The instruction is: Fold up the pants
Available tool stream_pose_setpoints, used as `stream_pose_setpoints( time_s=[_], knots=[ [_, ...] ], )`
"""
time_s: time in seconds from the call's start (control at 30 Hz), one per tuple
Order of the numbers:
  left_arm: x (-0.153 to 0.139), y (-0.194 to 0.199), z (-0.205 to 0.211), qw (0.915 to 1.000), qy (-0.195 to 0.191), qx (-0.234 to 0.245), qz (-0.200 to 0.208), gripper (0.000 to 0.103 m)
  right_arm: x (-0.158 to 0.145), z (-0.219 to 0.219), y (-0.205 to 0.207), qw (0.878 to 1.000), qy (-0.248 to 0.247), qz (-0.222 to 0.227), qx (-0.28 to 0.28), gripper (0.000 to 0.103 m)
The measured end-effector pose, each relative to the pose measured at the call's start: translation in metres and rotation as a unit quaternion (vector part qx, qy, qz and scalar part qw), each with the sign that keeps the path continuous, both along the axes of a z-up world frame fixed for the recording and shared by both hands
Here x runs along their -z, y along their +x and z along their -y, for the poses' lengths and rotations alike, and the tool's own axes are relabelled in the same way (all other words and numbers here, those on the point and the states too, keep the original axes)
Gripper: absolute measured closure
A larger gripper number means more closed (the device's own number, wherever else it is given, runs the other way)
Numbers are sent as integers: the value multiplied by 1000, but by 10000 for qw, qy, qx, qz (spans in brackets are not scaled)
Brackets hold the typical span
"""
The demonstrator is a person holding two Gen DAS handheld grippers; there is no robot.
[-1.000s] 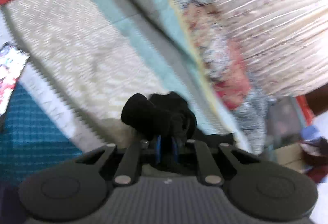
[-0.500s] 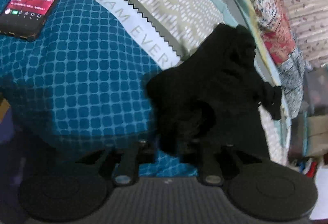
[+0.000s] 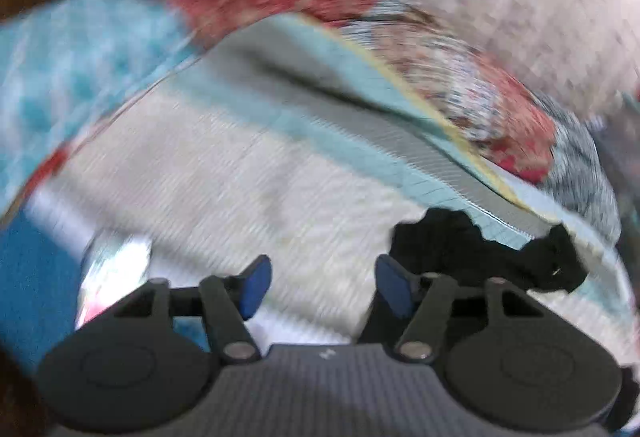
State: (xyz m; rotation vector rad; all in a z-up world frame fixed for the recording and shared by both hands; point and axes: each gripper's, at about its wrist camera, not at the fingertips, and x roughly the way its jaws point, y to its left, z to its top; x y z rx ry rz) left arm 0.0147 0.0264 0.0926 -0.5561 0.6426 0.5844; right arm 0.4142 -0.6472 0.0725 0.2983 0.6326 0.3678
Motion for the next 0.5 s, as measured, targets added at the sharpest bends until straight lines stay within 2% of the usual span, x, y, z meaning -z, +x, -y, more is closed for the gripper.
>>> stream_pose_setpoints(
  time_s=[0.07,0.1,0.13,0.23,0.3,0.37,0.4,0.43,0.5],
  knots=[
    [6,55,3,9983,350,476,-2,22,4,-60,14,9962,-187,-16,-846,57],
    [10,85,9,9961,512,717,-36,20,11,-90,24,9931,-258,-79,-1145,52],
    [17,121,14,9924,723,987,-152,19,22,-120,35,9896,-355,-167,-1384,48],
    [44,194,36,9786,1291,1524,-492,18,58,-203,61,9742,-1034,-229,-1995,46],
    [65,229,47,9690,1444,1877,-709,18,73,-244,71,9597,-1545,-61,-2346,44],
    [85,253,52,9621,1472,2115,-894,20,87,-274,80,9420,-1966,108,-2717,35],
    [94,262,54,9584,1497,2223,-979,22,97,-289,84,9324,-2201,99,-2865,32],
    [102,269,57,9548,1538,2303,-1079,29,107,-293,86,9231,-2411,83,-2996,32],
    [118,279,58,9503,1548,2389,-1262,67,126,-302,93,9090,-2828,81,-3062,34]
  ],
)
